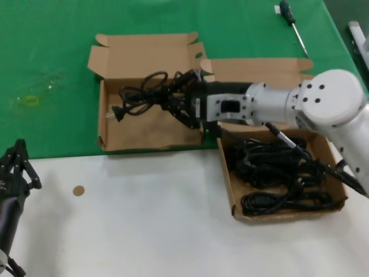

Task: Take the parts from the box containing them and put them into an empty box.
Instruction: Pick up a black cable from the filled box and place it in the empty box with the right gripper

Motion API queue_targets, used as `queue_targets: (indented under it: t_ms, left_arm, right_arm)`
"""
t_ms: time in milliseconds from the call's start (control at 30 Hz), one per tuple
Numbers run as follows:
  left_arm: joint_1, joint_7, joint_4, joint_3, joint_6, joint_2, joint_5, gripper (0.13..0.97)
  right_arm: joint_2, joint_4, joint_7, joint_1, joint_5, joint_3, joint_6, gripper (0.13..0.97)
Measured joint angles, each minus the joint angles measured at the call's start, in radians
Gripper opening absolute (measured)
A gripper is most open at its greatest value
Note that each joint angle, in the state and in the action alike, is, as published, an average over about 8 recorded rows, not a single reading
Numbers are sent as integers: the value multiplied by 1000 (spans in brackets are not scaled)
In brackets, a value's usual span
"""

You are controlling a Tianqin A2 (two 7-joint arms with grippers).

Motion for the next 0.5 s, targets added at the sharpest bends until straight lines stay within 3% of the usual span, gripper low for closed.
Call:
queue_targets:
  t_ms: [500]
  left_arm:
    - [0, 0, 0, 0, 0, 0, 0, 152]
  right_arm:
    - [-84, -233, -198, 36, 50, 24, 25, 212]
